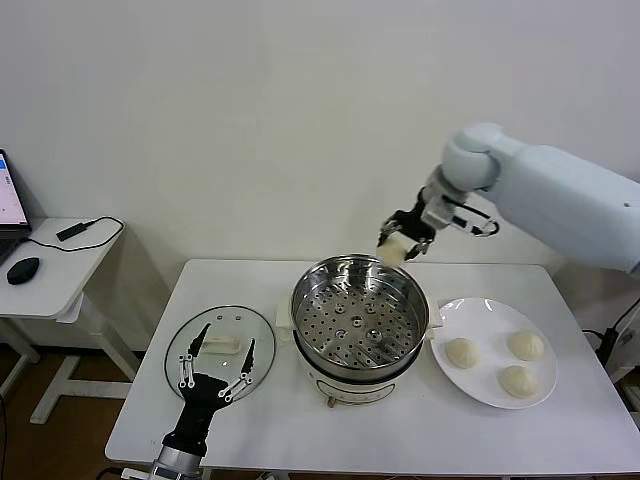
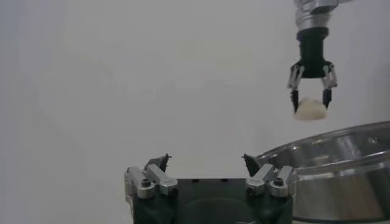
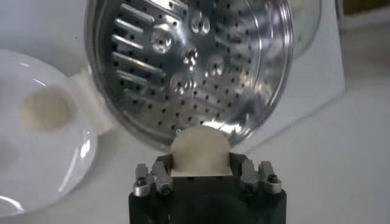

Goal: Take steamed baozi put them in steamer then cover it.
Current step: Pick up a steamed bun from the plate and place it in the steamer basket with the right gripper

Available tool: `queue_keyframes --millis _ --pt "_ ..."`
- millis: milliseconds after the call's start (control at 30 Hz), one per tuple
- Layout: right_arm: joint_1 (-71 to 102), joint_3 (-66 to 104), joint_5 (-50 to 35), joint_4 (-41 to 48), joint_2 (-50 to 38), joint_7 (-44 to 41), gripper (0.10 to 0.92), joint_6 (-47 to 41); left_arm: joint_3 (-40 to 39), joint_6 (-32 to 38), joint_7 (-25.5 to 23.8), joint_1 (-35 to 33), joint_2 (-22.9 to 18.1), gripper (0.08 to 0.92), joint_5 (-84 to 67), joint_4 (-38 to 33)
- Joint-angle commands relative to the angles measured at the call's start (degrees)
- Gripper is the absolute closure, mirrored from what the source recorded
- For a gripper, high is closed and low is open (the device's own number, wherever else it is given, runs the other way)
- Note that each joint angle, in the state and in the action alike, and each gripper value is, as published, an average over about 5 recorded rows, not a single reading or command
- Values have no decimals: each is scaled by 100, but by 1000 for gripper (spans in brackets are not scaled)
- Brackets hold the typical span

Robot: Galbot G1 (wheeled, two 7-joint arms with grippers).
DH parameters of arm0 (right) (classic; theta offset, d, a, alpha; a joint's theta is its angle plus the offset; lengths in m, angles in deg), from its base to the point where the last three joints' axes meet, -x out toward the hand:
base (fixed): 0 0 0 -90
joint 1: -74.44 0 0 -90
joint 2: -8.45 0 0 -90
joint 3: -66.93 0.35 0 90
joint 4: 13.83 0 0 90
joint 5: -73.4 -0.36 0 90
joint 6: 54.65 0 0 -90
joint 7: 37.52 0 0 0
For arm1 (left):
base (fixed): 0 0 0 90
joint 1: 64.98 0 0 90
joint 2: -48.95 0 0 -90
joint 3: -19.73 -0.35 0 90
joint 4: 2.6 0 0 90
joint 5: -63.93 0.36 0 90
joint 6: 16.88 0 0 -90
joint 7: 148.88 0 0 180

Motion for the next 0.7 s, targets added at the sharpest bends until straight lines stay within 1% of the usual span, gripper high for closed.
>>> queue_keyframes --millis 33,333,700 --pt "369 -180 616 103 662 14 381 305 21 29 3 -19 4 177 -13 -30" --pt "797 -9 964 811 985 43 381 355 36 53 12 -55 24 177 -19 -20" --pt "949 93 1259 1070 1242 158 376 391 47 51 23 -31 16 177 -20 -29"
